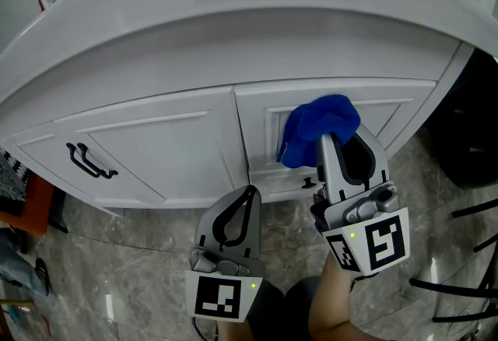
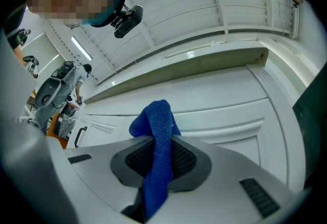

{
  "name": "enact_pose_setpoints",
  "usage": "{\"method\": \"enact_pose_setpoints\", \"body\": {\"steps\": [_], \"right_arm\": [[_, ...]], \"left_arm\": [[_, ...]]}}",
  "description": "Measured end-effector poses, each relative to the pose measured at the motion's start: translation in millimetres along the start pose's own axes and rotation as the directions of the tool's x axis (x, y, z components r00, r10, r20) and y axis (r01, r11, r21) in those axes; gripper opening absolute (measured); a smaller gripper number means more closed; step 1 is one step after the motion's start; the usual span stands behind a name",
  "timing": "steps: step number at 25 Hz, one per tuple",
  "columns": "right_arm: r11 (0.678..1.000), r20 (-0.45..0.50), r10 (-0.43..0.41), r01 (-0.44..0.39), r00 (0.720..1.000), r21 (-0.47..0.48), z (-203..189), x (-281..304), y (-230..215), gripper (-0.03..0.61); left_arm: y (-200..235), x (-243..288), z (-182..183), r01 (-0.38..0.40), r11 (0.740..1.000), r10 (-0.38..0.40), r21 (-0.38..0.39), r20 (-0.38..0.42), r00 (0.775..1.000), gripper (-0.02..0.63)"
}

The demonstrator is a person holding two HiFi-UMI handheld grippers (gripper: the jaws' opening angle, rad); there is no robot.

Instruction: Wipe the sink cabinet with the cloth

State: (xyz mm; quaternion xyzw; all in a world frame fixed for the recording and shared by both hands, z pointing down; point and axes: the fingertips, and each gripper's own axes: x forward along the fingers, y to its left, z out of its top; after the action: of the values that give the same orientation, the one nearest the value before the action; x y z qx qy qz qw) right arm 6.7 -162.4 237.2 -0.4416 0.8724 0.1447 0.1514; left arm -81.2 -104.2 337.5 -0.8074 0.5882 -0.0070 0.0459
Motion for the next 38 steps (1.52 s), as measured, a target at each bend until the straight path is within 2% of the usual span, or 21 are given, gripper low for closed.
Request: {"method": "enact_pose_setpoints", "body": {"steps": [11, 24, 32, 38], "right_arm": [[0.998, -0.015, -0.041, 0.04, 0.999, -0.049, 0.1, -3.8, -9.5, 0.058], [0.99, -0.022, -0.134, 0.133, 0.991, -0.048, 2.3, -15.3, -34.1, 0.058], [0.973, 0.003, -0.23, 0.23, 0.973, -0.039, 3.9, -25.1, -54.4, 0.058], [0.969, 0.008, -0.243, 0.243, 0.97, -0.036, 4.3, -27.4, -60.5, 0.058]], "left_arm": [[-0.1, 1.2, -2.3, 0.004, 1.0, -0.004, -0.001, -0.004, 1.0, 0.005], [-2.5, 3.1, -5.7, 0.011, 1.0, -0.011, -0.007, -0.018, 1.0, 0.005], [-3.2, 6.3, -8.7, 0.017, 1.0, -0.018, -0.004, -0.021, 1.0, 0.005], [-2.2, 9.0, -10.2, 0.014, 1.0, -0.015, -0.016, -0.02, 1.0, 0.005]]}}
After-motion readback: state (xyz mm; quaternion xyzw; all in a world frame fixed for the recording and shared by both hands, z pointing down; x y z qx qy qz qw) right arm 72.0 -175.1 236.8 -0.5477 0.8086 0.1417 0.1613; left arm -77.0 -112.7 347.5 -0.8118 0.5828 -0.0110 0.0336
